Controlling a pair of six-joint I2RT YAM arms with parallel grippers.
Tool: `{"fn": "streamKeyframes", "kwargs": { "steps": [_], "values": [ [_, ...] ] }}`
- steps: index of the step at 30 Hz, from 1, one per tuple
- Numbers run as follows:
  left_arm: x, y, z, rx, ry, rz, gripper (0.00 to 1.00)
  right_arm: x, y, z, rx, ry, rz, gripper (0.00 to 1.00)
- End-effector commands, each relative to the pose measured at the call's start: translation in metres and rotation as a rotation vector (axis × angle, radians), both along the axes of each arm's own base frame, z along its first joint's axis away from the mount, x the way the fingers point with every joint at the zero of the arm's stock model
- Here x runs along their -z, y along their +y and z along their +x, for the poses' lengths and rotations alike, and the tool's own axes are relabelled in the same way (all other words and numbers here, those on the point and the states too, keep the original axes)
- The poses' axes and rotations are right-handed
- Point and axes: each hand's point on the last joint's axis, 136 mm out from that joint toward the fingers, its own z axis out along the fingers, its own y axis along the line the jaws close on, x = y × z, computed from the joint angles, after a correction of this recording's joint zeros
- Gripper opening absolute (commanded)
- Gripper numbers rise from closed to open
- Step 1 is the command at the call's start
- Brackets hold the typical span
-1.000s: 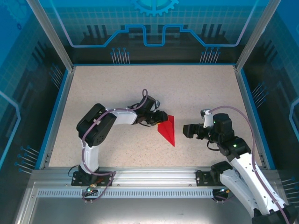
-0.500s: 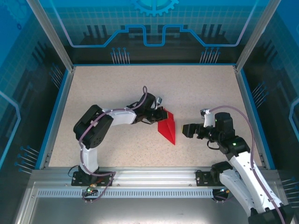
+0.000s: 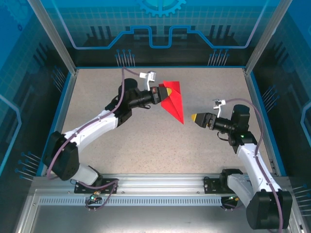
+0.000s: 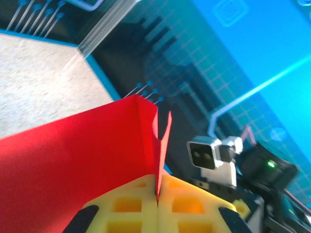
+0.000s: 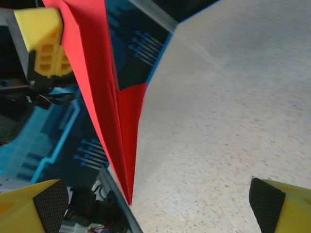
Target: Fold a paper plane with a square sheet of paper (fold left side to right side)
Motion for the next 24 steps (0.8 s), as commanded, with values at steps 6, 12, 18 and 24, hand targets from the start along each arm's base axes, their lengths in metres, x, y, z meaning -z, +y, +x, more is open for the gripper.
{"fn": "streamKeyframes", "kwargs": {
  "steps": [6, 12, 18, 24],
  "values": [
    [-0.043, 0.009, -0.051, 0.113, -0.203, -0.117, 0.0, -0.034, 0.051, -0.026, -0.264, -0.167, 0.053, 0.99],
    [-0.059, 0.013, -0.072, 0.137, -0.255, -0.12, 0.01, -0.039, 0.074, -0.019, -0.321, -0.166, 0.077, 0.99],
    [-0.059, 0.012, -0.074, 0.14, -0.251, -0.117, 0.01, -0.061, 0.087, -0.024, -0.382, -0.223, 0.114, 0.98],
    [-0.057, 0.01, -0.074, 0.148, -0.249, -0.111, 0.01, -0.076, 0.09, -0.027, -0.397, -0.258, 0.119, 0.77]
  ]
}}
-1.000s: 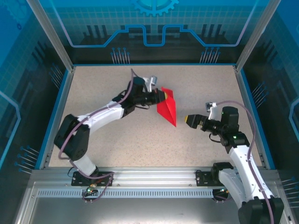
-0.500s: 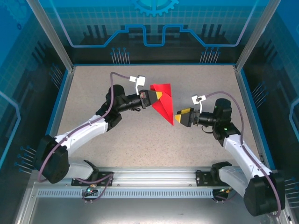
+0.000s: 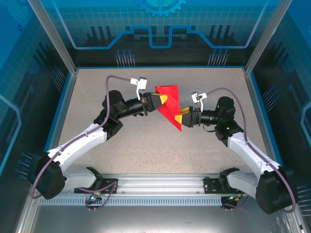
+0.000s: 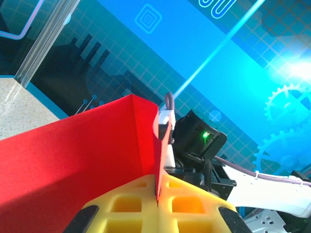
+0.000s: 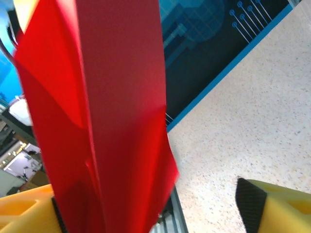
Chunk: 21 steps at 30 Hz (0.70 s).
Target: Fold a paper plane with a square sheet of paper (fold left side to right side)
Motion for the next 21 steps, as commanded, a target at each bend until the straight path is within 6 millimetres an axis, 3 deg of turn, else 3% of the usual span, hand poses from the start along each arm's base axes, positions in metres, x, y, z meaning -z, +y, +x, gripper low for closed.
{"fn": "streamKeyframes", "kwargs": {
  "steps": [1, 7, 14, 18, 20, 21],
  "values": [
    [-0.001, -0.003, -0.006, 0.028, -0.051, 0.01, 0.01, -0.024, 0.006, -0.006, -0.034, -0.075, 0.026, 0.72],
    [0.007, -0.005, -0.003, 0.025, -0.039, 0.033, 0.02, -0.035, 0.008, -0.012, -0.055, -0.116, 0.019, 0.49],
    [0.015, -0.005, 0.002, 0.004, -0.022, 0.062, 0.05, -0.032, 0.006, -0.01, -0.014, -0.127, -0.022, 0.18],
    [0.021, -0.002, 0.006, -0.033, -0.008, 0.093, 0.21, -0.023, 0.002, -0.008, 0.026, -0.109, -0.08, 0.07],
    [0.025, 0.004, 0.008, -0.076, -0.001, 0.129, 0.42, -0.017, -0.001, -0.005, 0.063, -0.112, -0.125, 0.04],
    [0.027, 0.008, 0.009, -0.1, -0.001, 0.144, 0.48, -0.012, -0.004, -0.004, 0.085, -0.103, -0.164, 0.02]
  ]
}}
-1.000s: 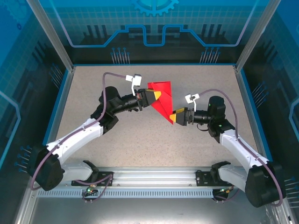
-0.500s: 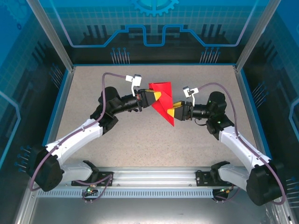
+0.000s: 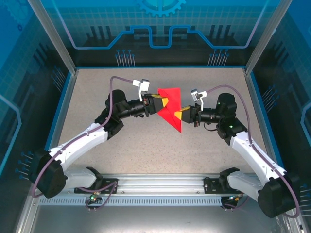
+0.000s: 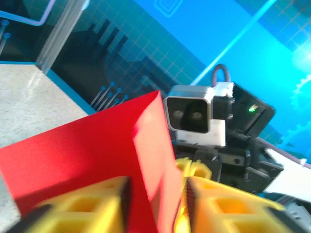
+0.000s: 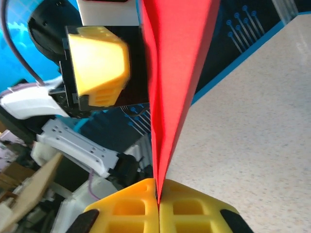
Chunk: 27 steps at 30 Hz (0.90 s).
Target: Fold a paper plane with a square sheet of paper (fold left side to right side)
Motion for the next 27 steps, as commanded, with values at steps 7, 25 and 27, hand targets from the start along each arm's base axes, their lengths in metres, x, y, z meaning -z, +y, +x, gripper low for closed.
{"fn": "streamKeyframes", "kwargs": {
  "steps": [7, 25, 27],
  "values": [
    [0.004, 0.072, 0.011, -0.42, -0.018, 0.126, 0.81, 0.051, -0.032, 0.014, 0.296, -0.032, -0.576, 0.0],
    [0.013, 0.166, -0.005, -0.827, 0.047, 0.16, 0.89, 0.183, -0.018, 0.055, 0.48, -0.348, -2.006, 0.02],
    [0.015, 0.165, -0.004, -0.824, 0.055, 0.17, 0.89, 0.201, -0.011, 0.057, 0.444, -0.348, -2.056, 0.03]
  ]
}}
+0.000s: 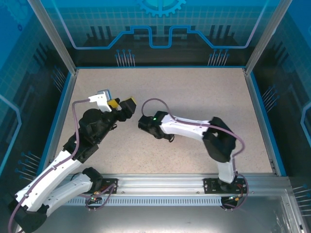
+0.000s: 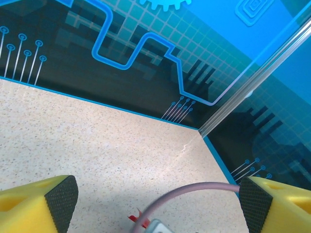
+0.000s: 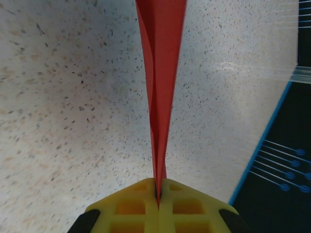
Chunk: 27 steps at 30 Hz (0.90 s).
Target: Fold a paper plane with a square sheet of paper (fold left side to right side)
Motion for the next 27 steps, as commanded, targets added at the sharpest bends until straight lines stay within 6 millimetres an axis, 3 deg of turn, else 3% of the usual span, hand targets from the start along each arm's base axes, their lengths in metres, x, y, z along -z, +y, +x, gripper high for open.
{"fn": "streamKeyframes", "kwargs": {
  "steps": [1, 7, 12, 15, 21, 27],
  "values": [
    [0.006, 0.006, 0.002, -0.037, 0.027, 0.01, 0.89, 0.006, 0.002, 0.006, -0.014, -0.027, -0.15, 0.03],
    [0.01, 0.003, 0.006, -0.035, 0.047, 0.025, 0.89, 0.048, 0.017, -0.005, -0.013, 0.101, -0.131, 0.09],
    [0.021, 0.004, 0.013, -0.055, 0.122, 0.01, 0.94, 0.068, 0.035, -0.03, -0.019, 0.265, 0.065, 0.34],
    [0.031, 0.002, 0.018, -0.04, 0.183, -0.037, 0.96, 0.057, 0.044, -0.04, -0.018, 0.314, 0.217, 0.44],
    [0.062, -0.007, 0.034, 0.026, 0.335, -0.157, 0.97, 0.011, 0.043, -0.059, -0.009, 0.38, 0.581, 0.65],
    [0.093, -0.05, 0.047, 0.218, 0.465, -0.227, 0.96, -0.039, 0.023, -0.057, 0.015, 0.347, 1.047, 0.76]
  ]
}}
